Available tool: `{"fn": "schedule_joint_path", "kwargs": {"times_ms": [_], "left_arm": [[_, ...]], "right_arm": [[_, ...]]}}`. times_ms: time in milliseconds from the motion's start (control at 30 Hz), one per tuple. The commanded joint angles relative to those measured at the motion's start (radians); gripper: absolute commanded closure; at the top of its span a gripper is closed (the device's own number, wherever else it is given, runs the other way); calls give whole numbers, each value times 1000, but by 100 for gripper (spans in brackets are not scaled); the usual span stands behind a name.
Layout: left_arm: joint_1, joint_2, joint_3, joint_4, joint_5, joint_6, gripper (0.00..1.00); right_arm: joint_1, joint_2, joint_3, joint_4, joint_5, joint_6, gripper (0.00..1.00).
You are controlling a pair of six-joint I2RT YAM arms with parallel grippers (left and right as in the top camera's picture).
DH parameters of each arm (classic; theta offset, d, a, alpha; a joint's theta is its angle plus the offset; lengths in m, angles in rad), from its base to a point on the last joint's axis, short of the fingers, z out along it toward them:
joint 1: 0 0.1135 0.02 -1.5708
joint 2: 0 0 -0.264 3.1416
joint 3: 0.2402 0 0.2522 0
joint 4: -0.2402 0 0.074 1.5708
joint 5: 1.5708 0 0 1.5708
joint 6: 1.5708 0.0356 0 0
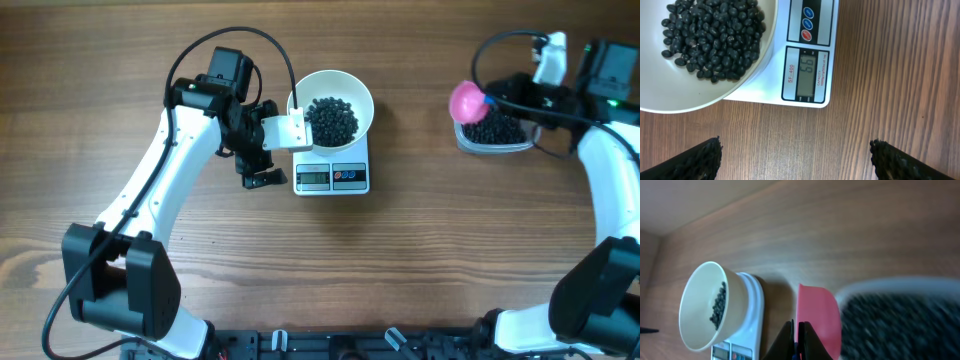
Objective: Scoop item into bowl and weigh 150g on scale
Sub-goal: 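Return the empty pink scoop to the bean tub with right gripper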
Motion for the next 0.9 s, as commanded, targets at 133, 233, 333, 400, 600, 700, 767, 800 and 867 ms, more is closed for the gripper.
{"fn": "schedule_joint_path", "kwargs": {"times_ms": [133,233,333,400,600,700,767,800,867], "left_arm": [[6,-13,0,-1,12,16,0],[6,-13,0,-1,12,16,0],[6,-13,0,-1,12,16,0],[6,-13,0,-1,12,16,0],[6,-13,0,-1,12,16,0],[6,-13,0,-1,12,16,0],[6,-13,0,-1,12,16,0],[6,-13,0,-1,12,16,0],[6,-13,0,-1,12,16,0]], "right_arm": [[-95,-21,14,-60,18,-132,96],[-95,-18,14,-58,193,-150,96],[-94,0,10,-45,274,-148,96],[-91,23,-16,-9,233,-147,96],[-70,130,-34,34,227,-138,96],[-50,188,-34,34,156,-136,96],[-35,218,-34,37,74,-135,96],[-28,230,-34,40,37,-135,96],[-16,246,-34,51,19,-80,96]]}}
